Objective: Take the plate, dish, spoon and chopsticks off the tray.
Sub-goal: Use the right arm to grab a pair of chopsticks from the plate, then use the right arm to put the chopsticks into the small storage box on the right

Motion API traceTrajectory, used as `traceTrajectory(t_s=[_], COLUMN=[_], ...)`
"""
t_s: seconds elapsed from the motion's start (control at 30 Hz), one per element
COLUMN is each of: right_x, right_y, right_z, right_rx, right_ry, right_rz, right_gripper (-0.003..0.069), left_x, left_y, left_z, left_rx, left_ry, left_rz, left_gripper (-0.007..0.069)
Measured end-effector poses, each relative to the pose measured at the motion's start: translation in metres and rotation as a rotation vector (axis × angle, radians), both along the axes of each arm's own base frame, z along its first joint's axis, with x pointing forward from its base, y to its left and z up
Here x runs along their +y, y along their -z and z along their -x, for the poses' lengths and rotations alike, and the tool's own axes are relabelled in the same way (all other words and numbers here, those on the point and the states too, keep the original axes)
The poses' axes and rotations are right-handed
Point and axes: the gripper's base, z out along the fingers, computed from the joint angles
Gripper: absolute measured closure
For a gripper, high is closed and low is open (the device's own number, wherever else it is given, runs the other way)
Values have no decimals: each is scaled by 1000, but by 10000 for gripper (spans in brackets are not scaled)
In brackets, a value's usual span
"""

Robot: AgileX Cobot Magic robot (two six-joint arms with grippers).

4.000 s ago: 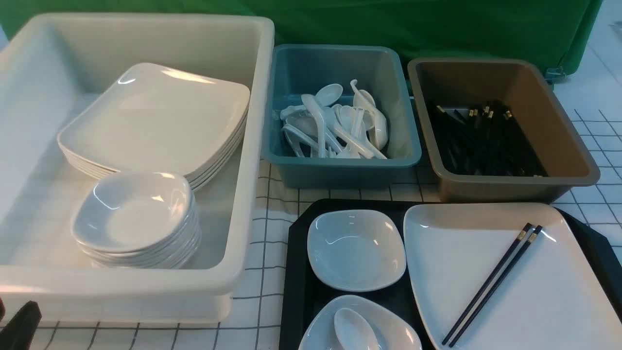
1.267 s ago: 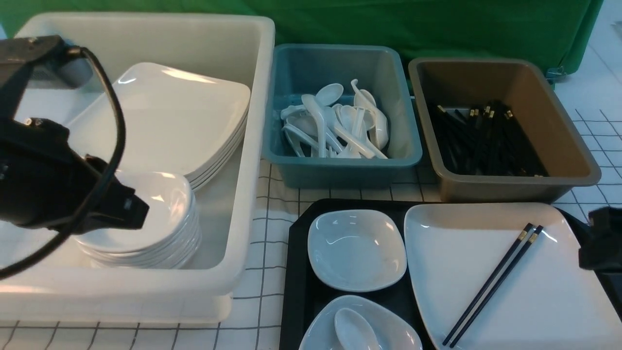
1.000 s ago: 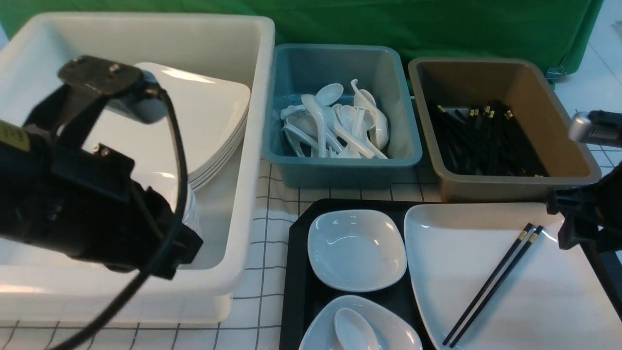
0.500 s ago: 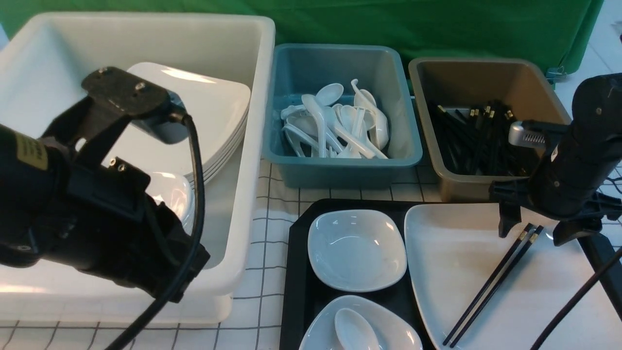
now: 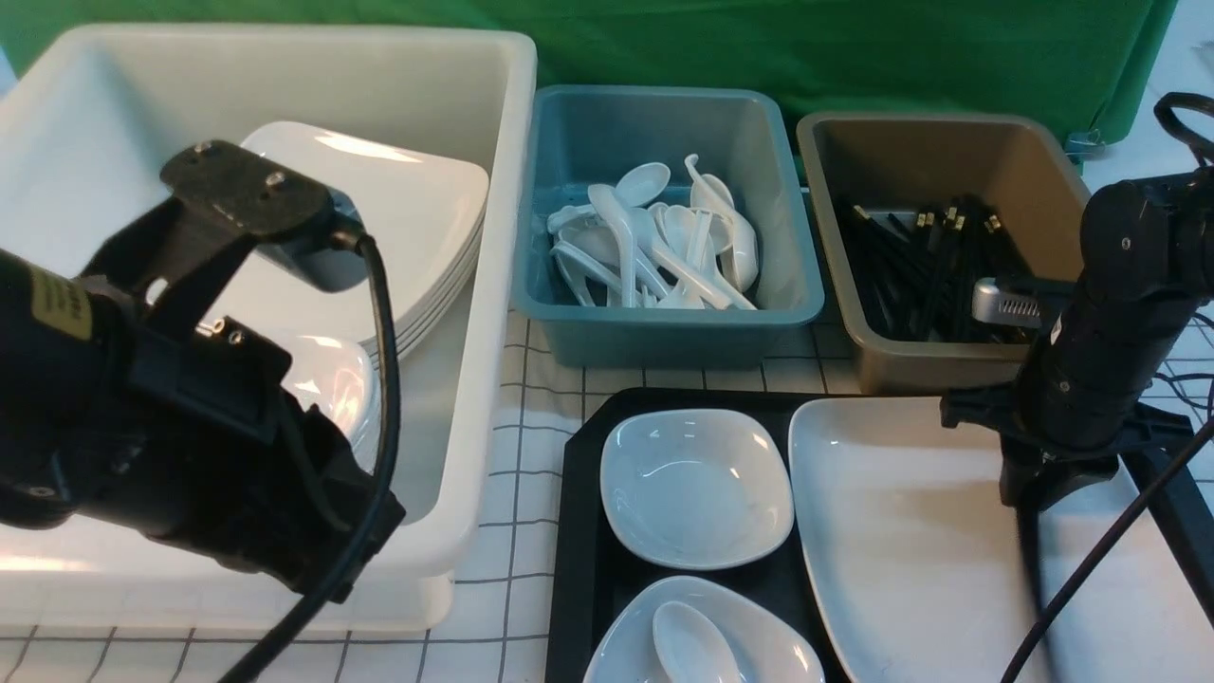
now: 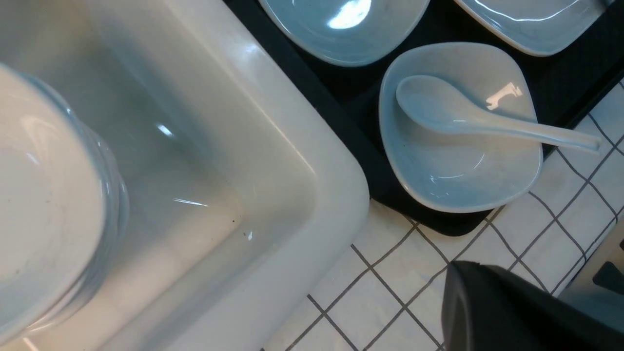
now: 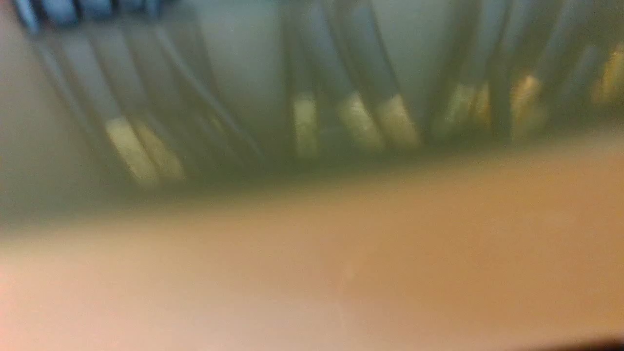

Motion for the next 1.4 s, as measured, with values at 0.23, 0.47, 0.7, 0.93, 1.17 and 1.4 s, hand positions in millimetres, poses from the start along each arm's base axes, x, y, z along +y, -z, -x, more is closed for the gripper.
traceTrajectory(t_s=[0.23,0.47,0.7,0.93,1.17,1.4], right_x=[0,9,13,-11,-21,-19], right_y=[-13,-72,-177,-236,-190,-113], right_z=[5,26,40,-4,-62,-99], right_rx=[0,-98,-608,-1166,-1243,-1112], right_ry=[-74,-170,-231,-113,-49,-38], right_rz=[-3,-145,-272,-208,-147,-126], right_gripper=[521,521,521,521,521,521], left_x=[0,-2,-10,-16,-67,-135], left_y=[0,-2,-18,-45,-14,8], left_z=[0,-2,-19,-49,-81,-94], left_rx=[0,-20,-247,-553,-522,-285], left_ry=[0,-9,-52,-229,-141,81], left_rz=[0,26,173,437,394,278], left_gripper=[628,628,628,628,628,628])
